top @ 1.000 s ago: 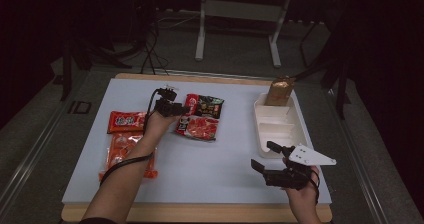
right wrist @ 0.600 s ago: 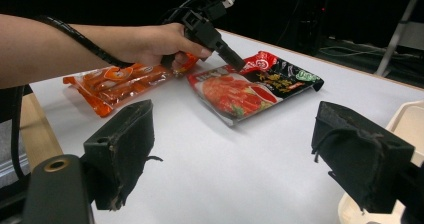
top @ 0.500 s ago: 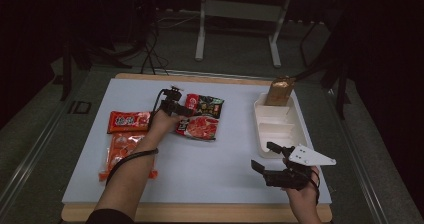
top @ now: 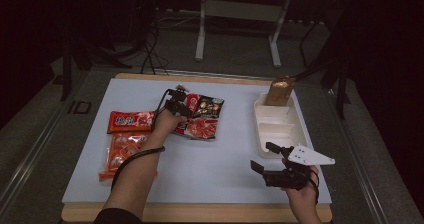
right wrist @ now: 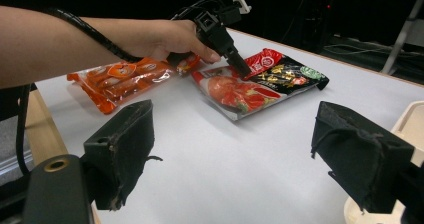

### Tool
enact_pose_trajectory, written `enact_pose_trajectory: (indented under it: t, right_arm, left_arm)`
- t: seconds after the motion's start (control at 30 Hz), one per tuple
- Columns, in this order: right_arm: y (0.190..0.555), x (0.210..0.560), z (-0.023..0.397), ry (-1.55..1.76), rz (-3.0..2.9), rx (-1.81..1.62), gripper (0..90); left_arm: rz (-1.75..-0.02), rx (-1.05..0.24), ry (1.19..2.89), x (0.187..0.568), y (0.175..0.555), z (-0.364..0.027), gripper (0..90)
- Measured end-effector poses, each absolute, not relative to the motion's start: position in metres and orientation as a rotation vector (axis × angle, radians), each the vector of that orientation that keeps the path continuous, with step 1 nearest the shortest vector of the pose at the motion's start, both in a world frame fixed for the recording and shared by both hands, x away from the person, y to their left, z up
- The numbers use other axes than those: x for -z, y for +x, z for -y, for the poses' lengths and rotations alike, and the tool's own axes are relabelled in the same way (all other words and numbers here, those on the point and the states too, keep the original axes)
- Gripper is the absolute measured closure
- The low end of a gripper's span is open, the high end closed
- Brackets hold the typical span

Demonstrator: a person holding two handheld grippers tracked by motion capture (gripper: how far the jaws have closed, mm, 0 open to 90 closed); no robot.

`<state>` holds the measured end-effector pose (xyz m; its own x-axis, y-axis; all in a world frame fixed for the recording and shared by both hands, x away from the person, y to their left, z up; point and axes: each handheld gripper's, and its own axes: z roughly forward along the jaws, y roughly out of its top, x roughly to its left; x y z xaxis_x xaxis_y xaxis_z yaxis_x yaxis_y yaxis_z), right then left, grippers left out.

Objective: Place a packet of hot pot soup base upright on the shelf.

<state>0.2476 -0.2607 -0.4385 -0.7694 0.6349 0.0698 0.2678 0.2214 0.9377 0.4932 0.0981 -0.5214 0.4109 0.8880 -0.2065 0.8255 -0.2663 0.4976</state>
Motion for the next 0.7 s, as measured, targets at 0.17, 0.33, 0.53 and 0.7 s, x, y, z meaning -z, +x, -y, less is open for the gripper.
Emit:
enact_pose_trajectory:
  t: [0.17, 0.33, 0.53, 0.7]
  right_arm:
    - [0.247, 0.439, 0.259, 0.835, -2.179, -1.559, 16.8]
    - [0.247, 0.439, 0.258, 0.833, -2.182, -1.554, 17.0]
    - [0.248, 0.438, 0.26, 0.836, -2.168, -1.569, 17.0]
    - [0.247, 0.437, 0.259, 0.826, -2.164, -1.567, 17.0]
  left_arm:
    - [-1.453, -0.26, 2.173, 0.517, 0.491, -0.091, 83.7]
    - [-1.448, -0.281, 2.114, 0.515, 0.487, -0.093, 87.9]
    - [-1.415, -0.317, 2.052, 0.507, 0.479, -0.095, 89.1]
    - [-1.374, -0.311, 2.008, 0.499, 0.472, -0.099, 89.1]
